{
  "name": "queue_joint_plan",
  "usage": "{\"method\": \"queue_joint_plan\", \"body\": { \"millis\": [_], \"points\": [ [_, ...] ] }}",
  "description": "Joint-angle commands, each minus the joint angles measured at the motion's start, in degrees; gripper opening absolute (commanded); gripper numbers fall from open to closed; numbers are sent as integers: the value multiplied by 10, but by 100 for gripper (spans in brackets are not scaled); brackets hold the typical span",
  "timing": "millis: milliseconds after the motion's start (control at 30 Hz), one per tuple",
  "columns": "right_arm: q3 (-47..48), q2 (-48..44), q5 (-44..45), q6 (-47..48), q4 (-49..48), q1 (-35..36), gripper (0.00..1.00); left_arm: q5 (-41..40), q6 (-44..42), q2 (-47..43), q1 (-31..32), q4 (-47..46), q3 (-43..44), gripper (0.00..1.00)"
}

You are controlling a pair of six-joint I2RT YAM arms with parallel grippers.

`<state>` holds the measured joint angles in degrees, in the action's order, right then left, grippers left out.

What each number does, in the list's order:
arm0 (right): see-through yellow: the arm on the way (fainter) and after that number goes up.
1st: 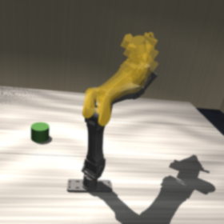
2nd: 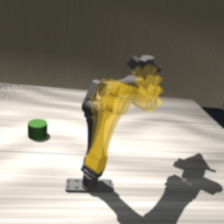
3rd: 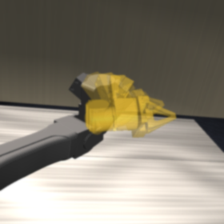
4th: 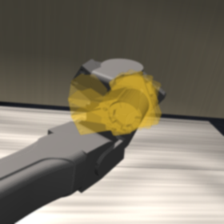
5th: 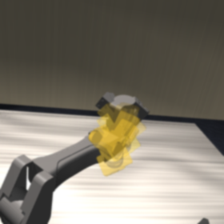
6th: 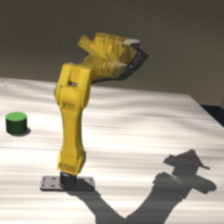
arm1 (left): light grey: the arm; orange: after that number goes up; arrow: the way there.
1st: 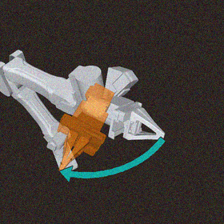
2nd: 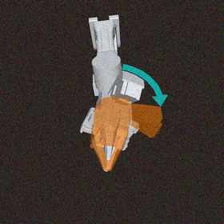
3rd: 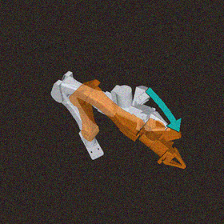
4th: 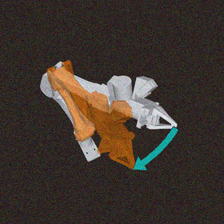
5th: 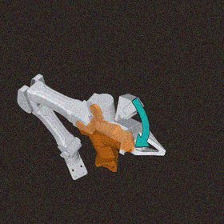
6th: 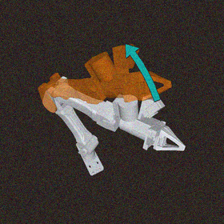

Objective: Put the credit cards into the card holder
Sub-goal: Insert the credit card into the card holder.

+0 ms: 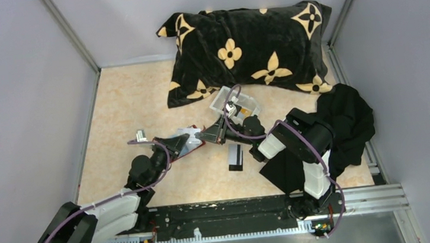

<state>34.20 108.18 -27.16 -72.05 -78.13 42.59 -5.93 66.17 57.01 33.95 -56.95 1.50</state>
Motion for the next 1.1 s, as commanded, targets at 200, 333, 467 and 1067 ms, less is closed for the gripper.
{"method": "queue_joint_plan", "body": {
  "millis": [200, 333, 467, 1067],
  "points": [
    [-24, -24, -67, 77, -17, -47, 37, 97, -63, -14, -27, -33, 14, 0],
    [-28, -69, -73, 164, 89, -67, 39, 178, -81, 20, -35, -24, 38, 0],
    [-18, -114, -61, 244, 184, -68, 39, 234, -81, 58, -42, -25, 54, 0],
    [-33, -192, -83, 315, 231, -84, 41, 401, -101, 154, -73, -16, 103, 0]
  ]
}}
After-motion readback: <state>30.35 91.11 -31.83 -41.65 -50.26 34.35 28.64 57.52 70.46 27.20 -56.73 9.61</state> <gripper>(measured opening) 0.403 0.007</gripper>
